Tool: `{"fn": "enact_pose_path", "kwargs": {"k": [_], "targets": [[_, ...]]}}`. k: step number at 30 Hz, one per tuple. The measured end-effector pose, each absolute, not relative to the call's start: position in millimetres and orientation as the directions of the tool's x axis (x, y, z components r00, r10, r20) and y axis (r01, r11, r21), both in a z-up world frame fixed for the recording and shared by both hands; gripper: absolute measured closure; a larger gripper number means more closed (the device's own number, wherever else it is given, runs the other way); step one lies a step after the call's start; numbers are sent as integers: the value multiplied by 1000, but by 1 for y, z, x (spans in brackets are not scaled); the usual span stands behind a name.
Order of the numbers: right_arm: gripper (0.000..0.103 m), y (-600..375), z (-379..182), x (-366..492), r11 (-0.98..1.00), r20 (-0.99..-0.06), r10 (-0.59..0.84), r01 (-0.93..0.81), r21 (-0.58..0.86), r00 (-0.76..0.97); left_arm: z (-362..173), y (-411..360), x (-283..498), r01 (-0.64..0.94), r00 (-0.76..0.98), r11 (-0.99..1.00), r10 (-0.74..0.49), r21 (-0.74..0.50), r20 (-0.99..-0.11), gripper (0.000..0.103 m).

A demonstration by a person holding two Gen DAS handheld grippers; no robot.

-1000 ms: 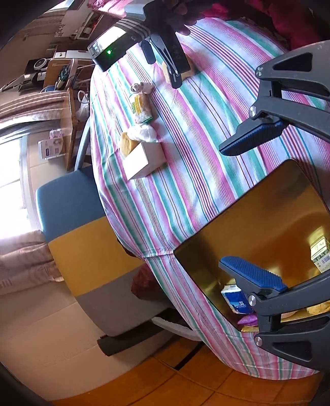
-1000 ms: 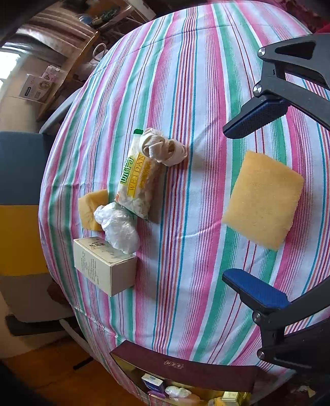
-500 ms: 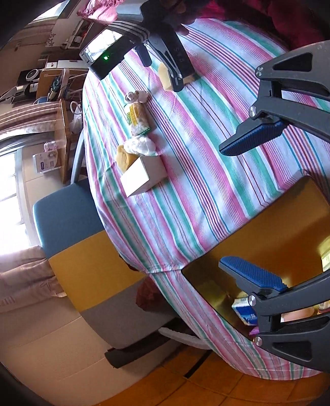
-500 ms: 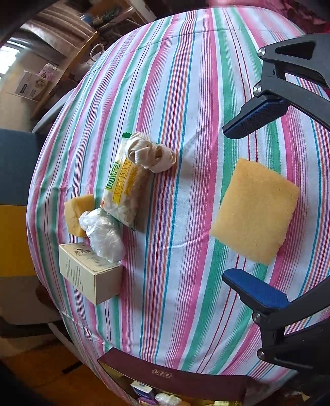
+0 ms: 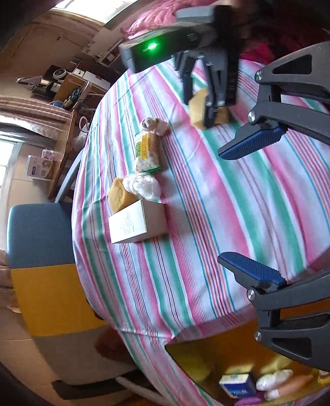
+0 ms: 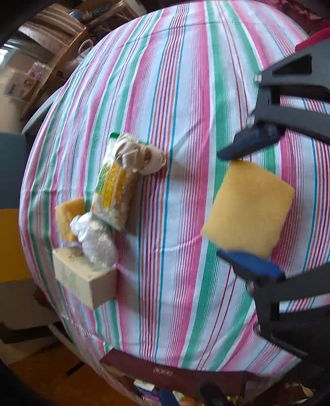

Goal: Organize objects
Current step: 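Grasp the yellow rectangular sponge with the right tool, then grasp and lift the white box with the left tool while the right tool holds the sponge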

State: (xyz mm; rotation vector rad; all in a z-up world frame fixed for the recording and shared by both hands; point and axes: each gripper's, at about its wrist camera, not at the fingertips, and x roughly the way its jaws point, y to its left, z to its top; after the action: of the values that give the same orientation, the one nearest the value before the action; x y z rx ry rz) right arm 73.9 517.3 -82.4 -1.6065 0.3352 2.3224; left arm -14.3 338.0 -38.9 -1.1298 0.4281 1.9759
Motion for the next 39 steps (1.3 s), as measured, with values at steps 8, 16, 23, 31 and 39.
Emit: {"fn": "enact_pose_path", "kwargs": {"k": [8,16,23,31,39], "targets": [[42,511,-80,74,-935,-935,124,-354,1,-332,-45,368,-60,-731,-244,-661,486,-171,-839,33],[41,503,-76,75,-935,-933,138,-354,-12,-334,-51,418,-100,-722,-311,-686,441,-93,-842,21],[40,508,-80,72,-936,-933,143,-352,-19,-330,-73,453,-129,-705,-328,-708,366,-32,-871,21],[38,509,-84,69,-938,-934,150,-346,-31,-324,-89,460,-140,-700,-299,-711,371,-62,-879,53],[39,506,-87,68,-942,-936,157,-332,-46,-316,-67,404,-99,-716,-293,-689,446,-115,-846,53]]}}
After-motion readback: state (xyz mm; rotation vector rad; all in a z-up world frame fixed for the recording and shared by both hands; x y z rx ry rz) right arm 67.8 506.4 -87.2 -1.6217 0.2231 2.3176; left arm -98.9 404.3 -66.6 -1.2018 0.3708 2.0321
